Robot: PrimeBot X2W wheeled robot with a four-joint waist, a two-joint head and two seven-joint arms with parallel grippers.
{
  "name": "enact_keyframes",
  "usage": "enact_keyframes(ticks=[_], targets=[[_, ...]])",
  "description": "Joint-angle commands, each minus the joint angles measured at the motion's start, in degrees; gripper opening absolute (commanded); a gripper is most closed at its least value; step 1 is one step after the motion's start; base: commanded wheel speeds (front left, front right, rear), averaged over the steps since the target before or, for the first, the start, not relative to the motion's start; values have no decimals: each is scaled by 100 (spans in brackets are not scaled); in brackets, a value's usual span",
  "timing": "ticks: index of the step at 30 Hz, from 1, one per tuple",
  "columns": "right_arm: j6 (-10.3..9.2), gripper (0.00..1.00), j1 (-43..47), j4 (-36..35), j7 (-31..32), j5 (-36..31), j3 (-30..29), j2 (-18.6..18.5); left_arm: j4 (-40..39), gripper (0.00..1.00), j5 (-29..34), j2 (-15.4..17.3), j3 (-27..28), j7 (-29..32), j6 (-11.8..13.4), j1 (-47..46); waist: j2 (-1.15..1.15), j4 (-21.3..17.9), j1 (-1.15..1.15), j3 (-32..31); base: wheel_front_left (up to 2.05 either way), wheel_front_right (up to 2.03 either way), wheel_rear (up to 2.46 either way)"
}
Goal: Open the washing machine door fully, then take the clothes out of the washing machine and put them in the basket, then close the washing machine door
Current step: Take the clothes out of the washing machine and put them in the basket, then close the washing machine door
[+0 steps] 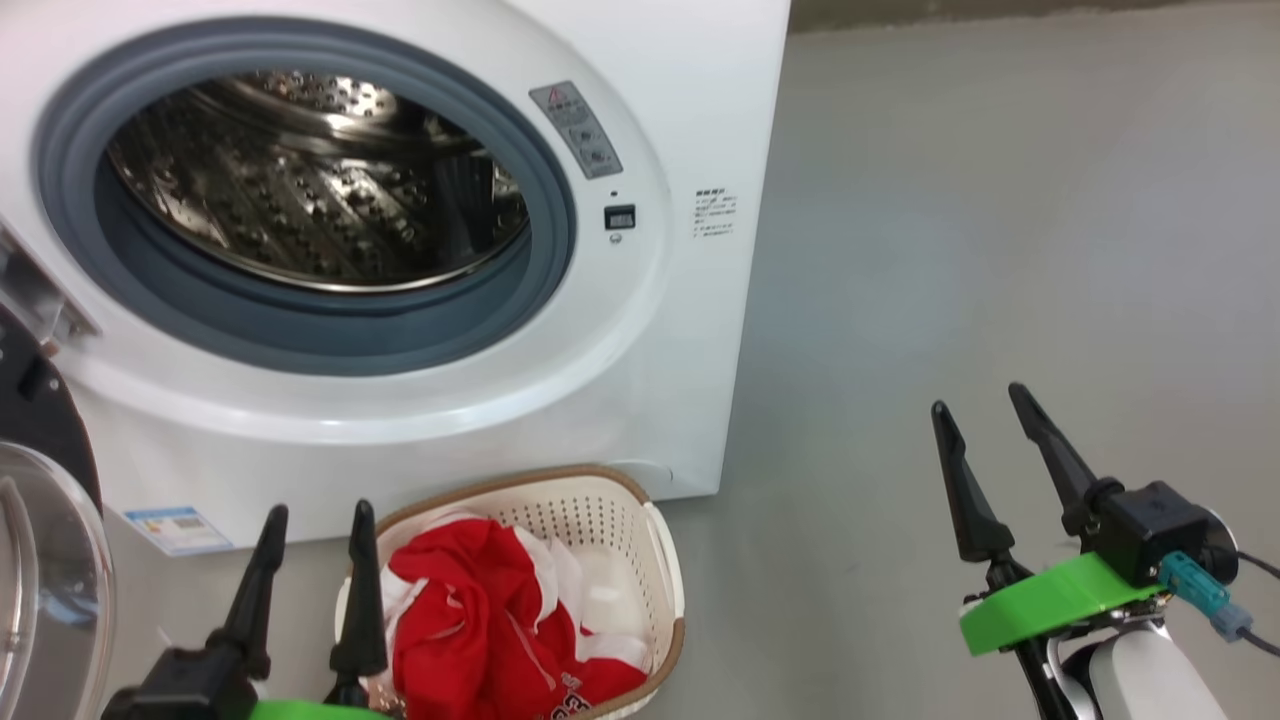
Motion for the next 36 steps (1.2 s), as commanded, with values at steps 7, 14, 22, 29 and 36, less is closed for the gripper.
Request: enact_keyframes(ticks=[7,14,22,29,36], targets=[[35,100,234,-203,-37,-108,93,4,-457,100,69,79,263,-69,92,405,0,-138,0,-392,0,0,0],[35,100,377,-258,-37,-117,48,4,-551,100,-16,63,394,-69,170,710,0,-212,0,-535,0,0,0],[35,100,429,-288,-37,-93,83,4,-460,100,36,126,478,-69,255,854,0,-285,0,-589,0,0,0],[35,100,438,-291,-37,-71,87,4,-443,100,52,141,468,-69,273,841,0,-282,0,-573,-3,1,2],[35,100,458,-285,-37,-52,91,4,-444,100,55,137,447,-69,319,847,0,-261,0,-560,-85,49,36]])
